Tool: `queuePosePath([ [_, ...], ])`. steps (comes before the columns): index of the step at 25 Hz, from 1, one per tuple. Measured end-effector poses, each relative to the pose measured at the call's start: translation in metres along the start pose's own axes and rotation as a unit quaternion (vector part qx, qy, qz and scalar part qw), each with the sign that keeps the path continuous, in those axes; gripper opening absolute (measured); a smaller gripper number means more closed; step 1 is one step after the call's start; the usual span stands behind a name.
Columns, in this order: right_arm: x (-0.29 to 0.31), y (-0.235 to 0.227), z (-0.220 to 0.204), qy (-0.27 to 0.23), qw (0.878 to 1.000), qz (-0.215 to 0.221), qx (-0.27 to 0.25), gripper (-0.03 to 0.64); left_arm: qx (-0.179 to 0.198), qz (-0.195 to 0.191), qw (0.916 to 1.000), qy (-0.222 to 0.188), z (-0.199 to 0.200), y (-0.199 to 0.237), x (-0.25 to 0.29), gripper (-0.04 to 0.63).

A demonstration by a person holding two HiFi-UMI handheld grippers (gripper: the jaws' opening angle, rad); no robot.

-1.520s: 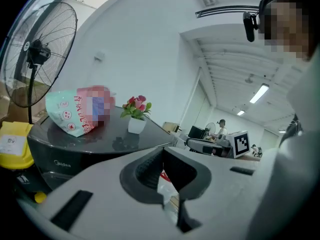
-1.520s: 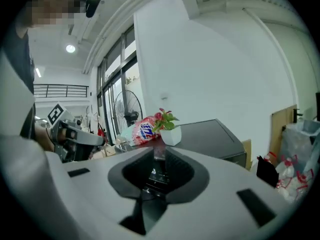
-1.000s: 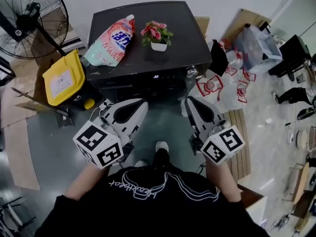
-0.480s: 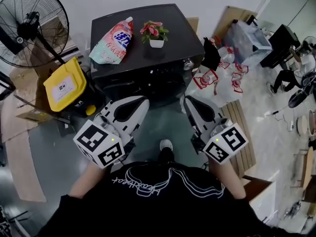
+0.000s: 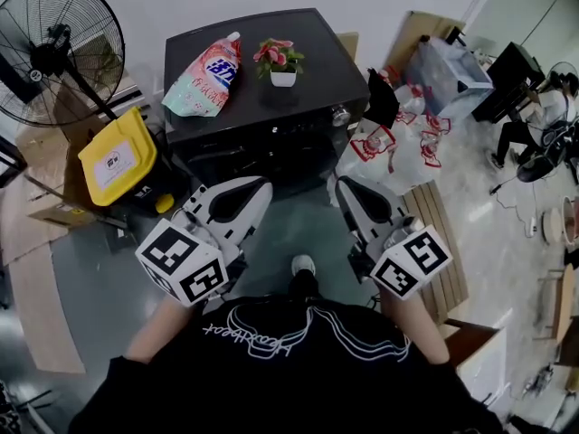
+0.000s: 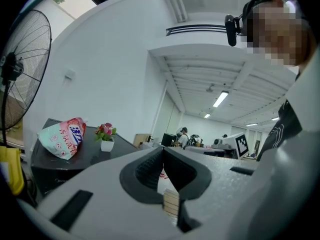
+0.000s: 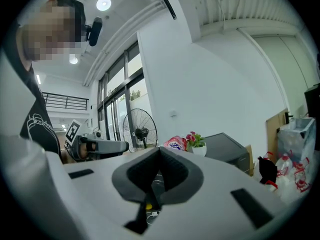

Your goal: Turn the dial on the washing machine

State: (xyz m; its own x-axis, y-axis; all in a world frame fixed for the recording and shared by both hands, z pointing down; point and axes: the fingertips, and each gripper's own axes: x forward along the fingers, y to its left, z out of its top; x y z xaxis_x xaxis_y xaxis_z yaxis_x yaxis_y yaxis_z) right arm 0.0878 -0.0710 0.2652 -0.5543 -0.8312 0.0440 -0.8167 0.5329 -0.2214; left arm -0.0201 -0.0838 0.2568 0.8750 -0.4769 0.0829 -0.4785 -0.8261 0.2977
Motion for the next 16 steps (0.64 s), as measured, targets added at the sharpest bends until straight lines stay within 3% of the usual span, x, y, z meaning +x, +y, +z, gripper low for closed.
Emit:
queuePosePath([
  [16, 0.006, -0.019, -0.015, 0.015, 1.000, 0.011, 0.016, 0.003, -0.014, 0.018, 0.9995, 0.022, -0.015, 0.008, 0.016, 0.005],
])
